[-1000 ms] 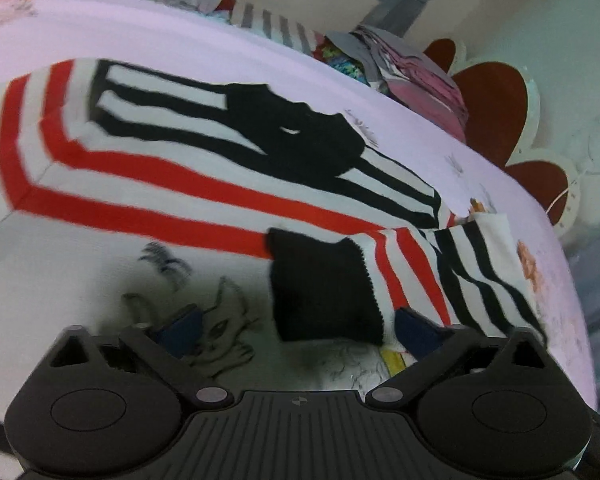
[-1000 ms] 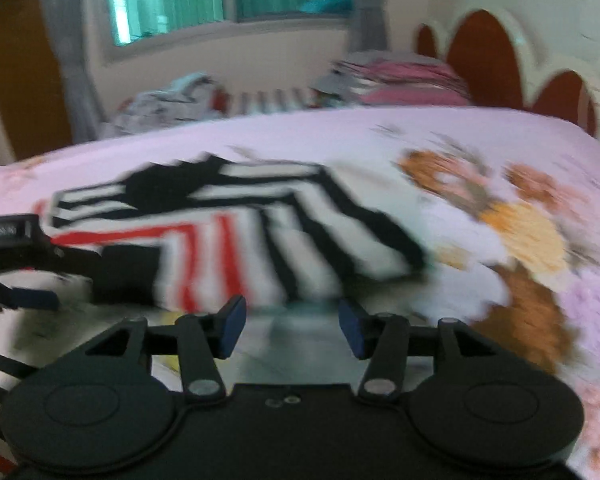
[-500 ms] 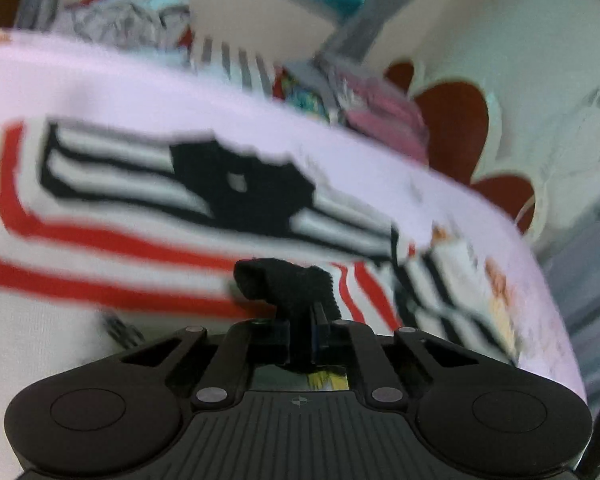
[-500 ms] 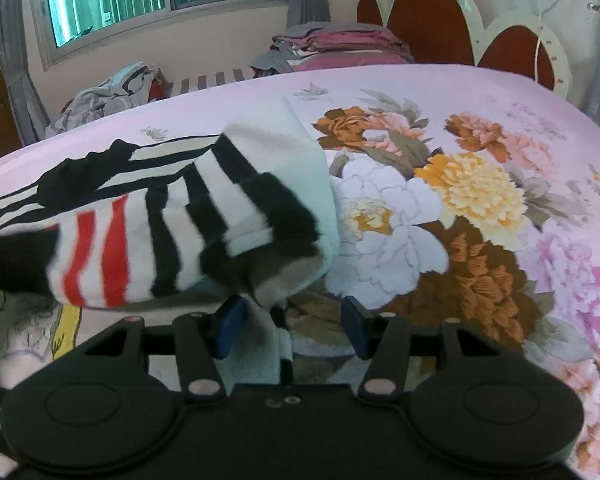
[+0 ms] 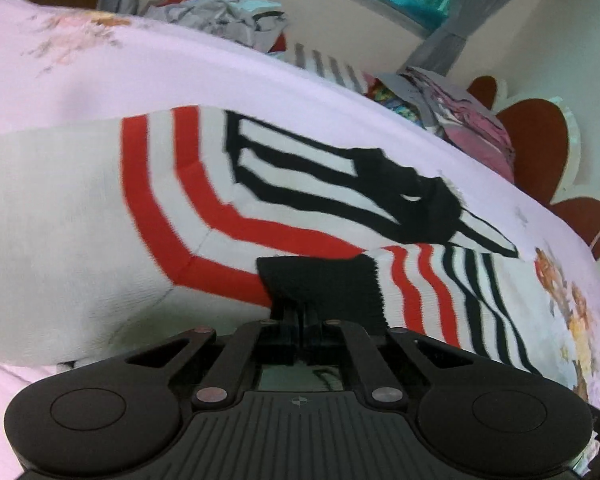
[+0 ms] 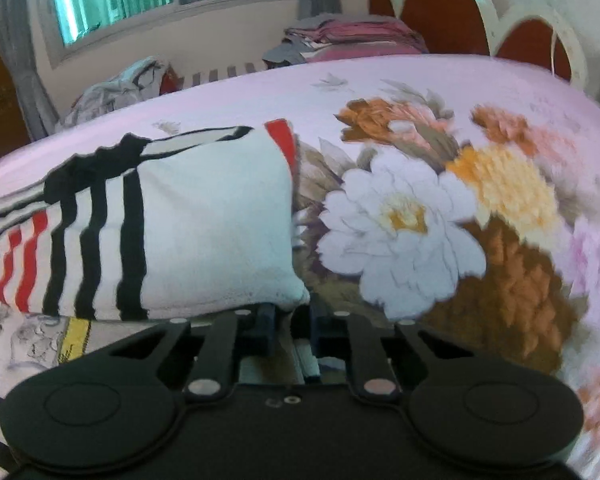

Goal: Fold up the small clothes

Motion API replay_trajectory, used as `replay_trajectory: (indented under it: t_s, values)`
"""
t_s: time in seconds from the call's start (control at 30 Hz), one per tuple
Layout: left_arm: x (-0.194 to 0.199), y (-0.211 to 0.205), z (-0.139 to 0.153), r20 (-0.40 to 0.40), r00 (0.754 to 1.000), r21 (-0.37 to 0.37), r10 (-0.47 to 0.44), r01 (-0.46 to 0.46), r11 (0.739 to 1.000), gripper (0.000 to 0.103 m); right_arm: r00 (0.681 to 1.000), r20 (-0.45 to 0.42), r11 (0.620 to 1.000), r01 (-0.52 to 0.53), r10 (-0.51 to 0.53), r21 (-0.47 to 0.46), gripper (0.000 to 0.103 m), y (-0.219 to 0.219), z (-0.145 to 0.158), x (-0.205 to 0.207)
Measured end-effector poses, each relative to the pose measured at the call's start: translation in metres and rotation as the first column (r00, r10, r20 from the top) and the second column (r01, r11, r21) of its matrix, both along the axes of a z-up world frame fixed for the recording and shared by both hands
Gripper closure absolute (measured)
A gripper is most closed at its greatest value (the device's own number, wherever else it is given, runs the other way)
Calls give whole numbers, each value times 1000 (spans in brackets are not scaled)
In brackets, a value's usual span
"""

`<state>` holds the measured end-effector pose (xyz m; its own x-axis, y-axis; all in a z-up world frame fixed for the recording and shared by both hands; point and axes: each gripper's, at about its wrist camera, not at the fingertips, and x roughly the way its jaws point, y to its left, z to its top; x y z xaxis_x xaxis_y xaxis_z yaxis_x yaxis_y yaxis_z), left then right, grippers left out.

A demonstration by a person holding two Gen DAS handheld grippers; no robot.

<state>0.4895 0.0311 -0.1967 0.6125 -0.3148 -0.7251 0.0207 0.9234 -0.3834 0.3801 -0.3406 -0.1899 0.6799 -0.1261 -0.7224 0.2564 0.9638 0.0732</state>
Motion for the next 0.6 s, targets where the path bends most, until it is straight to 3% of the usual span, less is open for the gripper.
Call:
replay_trajectory:
  t_s: [0.07,0.23,0.37,0.5,0.6]
  values:
    - [-2,3,8,16,1000,7,9,-9,1000,103,1000,-10,1000,-12,12,-7,87,2,4,-1]
    - [-15,12,37,81,996,9,40,-40,999,103,999,39,1000,-15,14,27,60,-8,30,-21]
    - [-11,-9,50,133,991,29,-33,30,999,103,997,77,999,-10,8,32,55,-23,42,0]
    - [4,-39,37,105,990,39,-95,91,995,102,998,54,997,-16,11,81,54,-33,30,46]
    - [12,-46,22,82,993,61,-80,75,995,102,999,43,994,-14,10,104,55,-35,22,78]
